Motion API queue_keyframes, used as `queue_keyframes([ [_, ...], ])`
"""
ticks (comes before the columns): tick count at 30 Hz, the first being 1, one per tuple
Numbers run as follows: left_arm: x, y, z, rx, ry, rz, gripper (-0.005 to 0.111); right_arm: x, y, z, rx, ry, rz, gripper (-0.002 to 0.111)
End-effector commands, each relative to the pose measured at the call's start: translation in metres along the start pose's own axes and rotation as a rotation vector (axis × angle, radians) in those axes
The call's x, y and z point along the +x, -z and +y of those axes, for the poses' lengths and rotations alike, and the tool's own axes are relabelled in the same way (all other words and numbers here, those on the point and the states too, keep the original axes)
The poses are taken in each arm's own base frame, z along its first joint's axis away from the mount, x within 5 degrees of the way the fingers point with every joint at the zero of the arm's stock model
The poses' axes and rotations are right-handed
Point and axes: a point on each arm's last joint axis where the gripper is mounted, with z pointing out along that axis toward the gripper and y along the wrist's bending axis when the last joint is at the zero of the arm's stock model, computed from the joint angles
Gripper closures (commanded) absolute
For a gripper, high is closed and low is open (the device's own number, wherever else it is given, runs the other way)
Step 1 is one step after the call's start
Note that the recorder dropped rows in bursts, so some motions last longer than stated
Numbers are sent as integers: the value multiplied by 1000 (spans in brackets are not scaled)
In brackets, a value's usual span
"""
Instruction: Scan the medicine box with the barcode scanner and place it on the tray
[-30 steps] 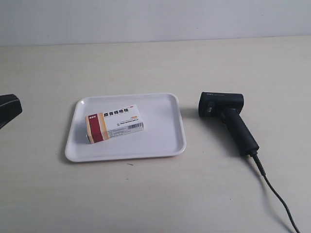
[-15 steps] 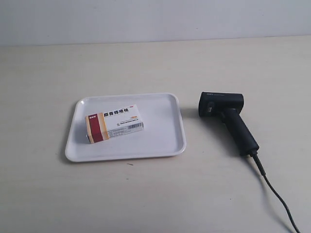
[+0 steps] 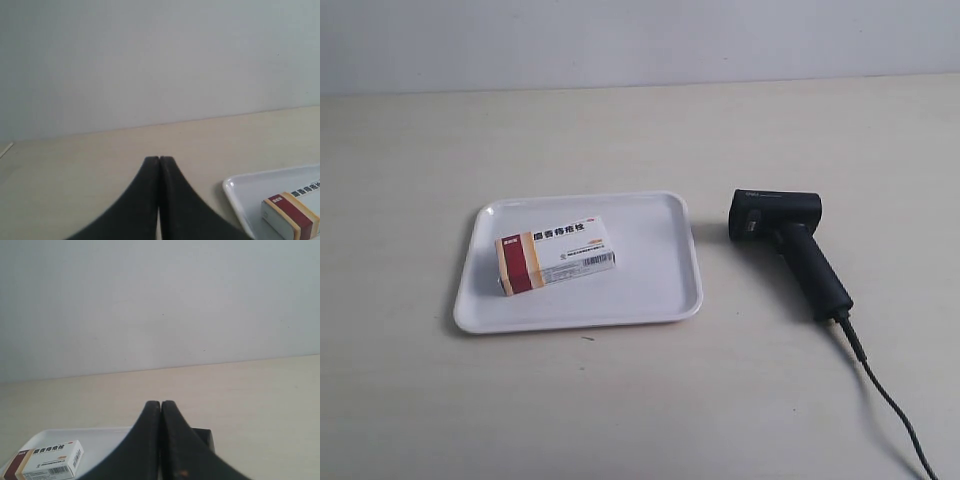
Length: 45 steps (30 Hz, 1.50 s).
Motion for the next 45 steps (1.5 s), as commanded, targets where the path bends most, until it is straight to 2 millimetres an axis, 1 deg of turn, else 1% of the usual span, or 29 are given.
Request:
queue_keyframes([
  [1, 3, 1, 3, -41, 59, 27, 105, 0, 1, 0, 2, 7, -15, 108],
  [8, 6, 1, 4, -45, 20, 55, 105, 0, 1, 0, 2, 7, -15, 108],
  [11, 8, 1, 5, -59, 29, 78, 105, 0, 1, 0, 2, 7, -15, 108],
  [15, 8, 1, 7, -77, 58, 79, 105, 0, 1, 0, 2, 7, -15, 108],
  [45, 9, 1, 7, -81, 48, 85, 105, 1, 1, -1, 4, 7, 0, 108],
])
